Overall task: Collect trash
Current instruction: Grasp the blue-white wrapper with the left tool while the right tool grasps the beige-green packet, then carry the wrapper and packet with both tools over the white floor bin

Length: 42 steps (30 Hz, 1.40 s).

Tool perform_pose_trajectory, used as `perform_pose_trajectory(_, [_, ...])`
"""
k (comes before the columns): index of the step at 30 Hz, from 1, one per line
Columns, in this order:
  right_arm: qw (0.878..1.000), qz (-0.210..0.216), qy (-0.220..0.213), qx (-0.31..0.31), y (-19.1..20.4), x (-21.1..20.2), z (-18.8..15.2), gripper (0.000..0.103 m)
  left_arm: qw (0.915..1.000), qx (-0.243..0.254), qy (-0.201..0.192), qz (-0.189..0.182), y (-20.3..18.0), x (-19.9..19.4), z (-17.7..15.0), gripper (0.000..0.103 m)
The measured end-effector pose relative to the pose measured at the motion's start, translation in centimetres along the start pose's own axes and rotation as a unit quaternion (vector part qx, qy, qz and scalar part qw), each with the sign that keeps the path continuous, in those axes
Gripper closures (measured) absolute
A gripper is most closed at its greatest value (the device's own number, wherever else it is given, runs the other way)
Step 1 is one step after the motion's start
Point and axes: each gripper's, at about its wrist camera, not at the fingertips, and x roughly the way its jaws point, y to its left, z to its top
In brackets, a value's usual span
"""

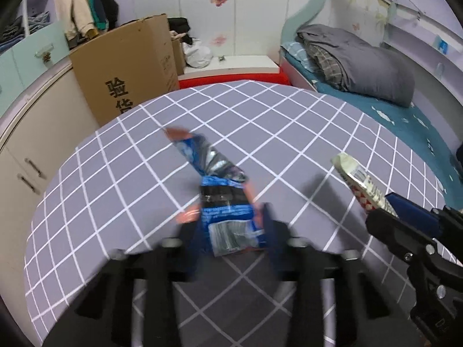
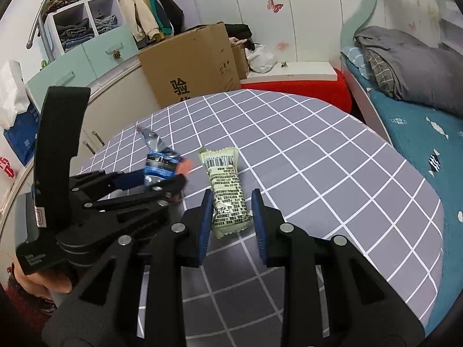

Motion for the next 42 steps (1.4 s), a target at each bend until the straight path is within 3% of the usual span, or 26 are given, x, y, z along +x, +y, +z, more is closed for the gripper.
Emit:
perform_pose_trajectory(1, [1.000,-0.002,-0.003,0.000,0.1,-0.2,-0.1,0.076,1.0000,-0.001,-0.001,0.001,-0.3,-0.2,-0.2,0.094])
perform_pose_trajectory(6, [0.999,-0.017,-0.028,-0.004,1.0,-2.3,-0.6,0.076,0.9984,-0.001,-0.047,-0.031,-1.0,-3.8,-1.2,0.096])
perform_pose_trajectory(15, [0.993,-0.030,-0.112,-0.027,4.9,-9.5,-2.6,0.076,0.9846,0.016,-0.174,0.000,-0.9,-13.7,-5.6,0.097])
perform_pose_trajectory(22, [0.986,-0.021,-0.156,-0.055,9.6,-14.0,-5.6,0.076,0.9749,-0.009,-0.222,-0.014,1.9,-19.2,-10.5,0.096])
perform_pose_trajectory(27, [0.984,-0.003,-0.163,-0.077,13.1,-14.9,-7.1,0.076,0.9676,-0.023,-0.251,-0.021,4.9,-22.1,-14.5,0.096])
perform_pose_trajectory(35, [0.978,0.074,-0.126,-0.150,23.2,-13.1,-9.6,0.076,0.9668,-0.079,-0.242,0.020,12.7,-23.9,-20.4,0.096])
perform_pose_trajectory(42, [0.961,0.156,-0.071,-0.217,33.9,-8.6,-11.9,0.076,0.9607,-0.167,-0.198,0.099,22.0,-24.3,-25.8,0.096])
